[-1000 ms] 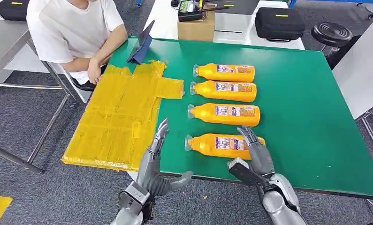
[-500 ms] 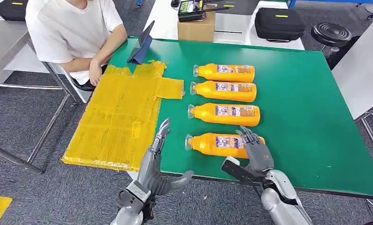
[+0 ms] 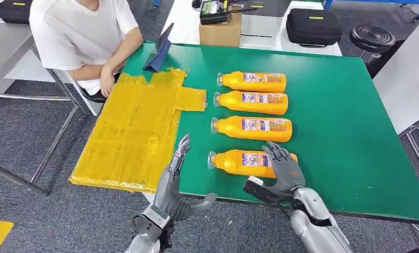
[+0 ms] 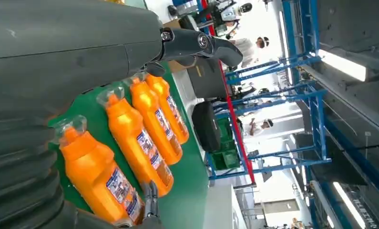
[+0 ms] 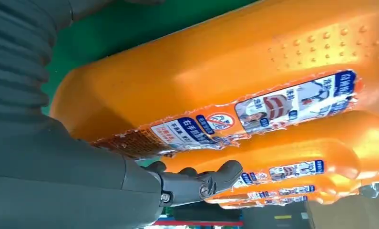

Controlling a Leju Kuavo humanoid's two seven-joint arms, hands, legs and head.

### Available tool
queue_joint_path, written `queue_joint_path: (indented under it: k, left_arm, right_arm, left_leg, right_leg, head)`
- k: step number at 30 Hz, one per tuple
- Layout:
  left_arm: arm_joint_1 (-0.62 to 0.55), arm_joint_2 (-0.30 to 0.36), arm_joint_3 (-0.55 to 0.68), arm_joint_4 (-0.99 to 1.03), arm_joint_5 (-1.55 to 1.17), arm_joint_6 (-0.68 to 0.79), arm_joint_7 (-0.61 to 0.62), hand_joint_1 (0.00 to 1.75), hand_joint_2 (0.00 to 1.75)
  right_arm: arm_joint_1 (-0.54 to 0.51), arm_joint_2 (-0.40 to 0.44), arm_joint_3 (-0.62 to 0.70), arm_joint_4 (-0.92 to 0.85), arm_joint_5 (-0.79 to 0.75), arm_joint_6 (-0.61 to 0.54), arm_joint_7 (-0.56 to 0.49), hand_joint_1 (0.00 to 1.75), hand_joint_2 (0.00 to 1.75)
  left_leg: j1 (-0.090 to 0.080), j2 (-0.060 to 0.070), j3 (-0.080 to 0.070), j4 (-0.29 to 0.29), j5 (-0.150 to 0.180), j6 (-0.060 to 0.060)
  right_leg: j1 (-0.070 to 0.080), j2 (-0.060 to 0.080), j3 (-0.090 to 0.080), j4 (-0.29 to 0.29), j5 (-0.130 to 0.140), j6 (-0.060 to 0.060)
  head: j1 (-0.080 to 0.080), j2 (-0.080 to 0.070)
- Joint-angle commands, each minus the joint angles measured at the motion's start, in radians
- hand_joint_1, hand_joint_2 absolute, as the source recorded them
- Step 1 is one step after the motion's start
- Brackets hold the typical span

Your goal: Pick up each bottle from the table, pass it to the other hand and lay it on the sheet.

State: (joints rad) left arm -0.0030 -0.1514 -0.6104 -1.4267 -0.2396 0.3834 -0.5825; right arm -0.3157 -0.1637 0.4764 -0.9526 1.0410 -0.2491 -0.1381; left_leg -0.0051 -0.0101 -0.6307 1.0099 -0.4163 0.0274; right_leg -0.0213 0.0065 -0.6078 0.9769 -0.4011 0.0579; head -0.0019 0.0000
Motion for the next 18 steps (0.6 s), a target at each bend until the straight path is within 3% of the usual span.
queue_joint_path:
  k: [1,8,14,16,18]
  left_arm:
    - [-0.009,0.023,0.006,0.015,-0.001,-0.002,0.007,0.00,1.75]
    - [-0.009,0.021,0.007,0.017,-0.001,-0.002,0.008,0.00,1.75]
    - [-0.011,0.021,0.012,0.027,-0.005,-0.005,0.009,0.00,1.75]
    - [-0.010,0.018,0.014,0.024,-0.005,-0.003,0.016,0.00,1.75]
    - [-0.009,0.011,0.015,0.020,-0.013,0.001,0.026,0.00,1.75]
  right_arm:
    - [-0.034,0.000,0.052,0.081,0.003,0.006,0.006,0.00,1.75]
    - [-0.035,0.002,0.054,0.089,0.008,0.005,0.006,0.00,1.75]
    - [-0.056,0.022,0.030,0.170,-0.054,0.076,-0.001,0.00,1.75]
    - [-0.114,0.021,0.064,0.262,-0.019,0.154,0.089,0.00,1.75]
    - [-0.159,0.037,0.084,0.323,0.012,0.160,0.146,0.00,1.75]
  left_leg:
    - [0.001,0.002,0.006,-0.001,-0.002,-0.002]
    - [0.001,0.001,0.006,-0.001,-0.002,-0.002]
    - [0.001,0.001,0.006,-0.001,-0.002,-0.002]
    - [0.001,0.002,0.007,-0.001,-0.002,-0.002]
    - [0.001,0.003,0.006,-0.001,-0.001,-0.001]
  right_leg:
    - [0.002,0.000,0.006,-0.001,-0.002,-0.003]
    - [0.001,0.000,0.006,-0.001,-0.002,-0.003]
    - [0.002,0.000,0.006,-0.002,-0.001,-0.003]
    - [0.002,0.001,0.007,-0.002,-0.002,-0.003]
    - [0.001,0.002,0.005,-0.001,0.000,-0.002]
  head:
    - [0.000,0.000]
    - [0.000,0.000]
    - [0.000,0.000]
    - [0.000,0.000]
    - [0.000,0.000]
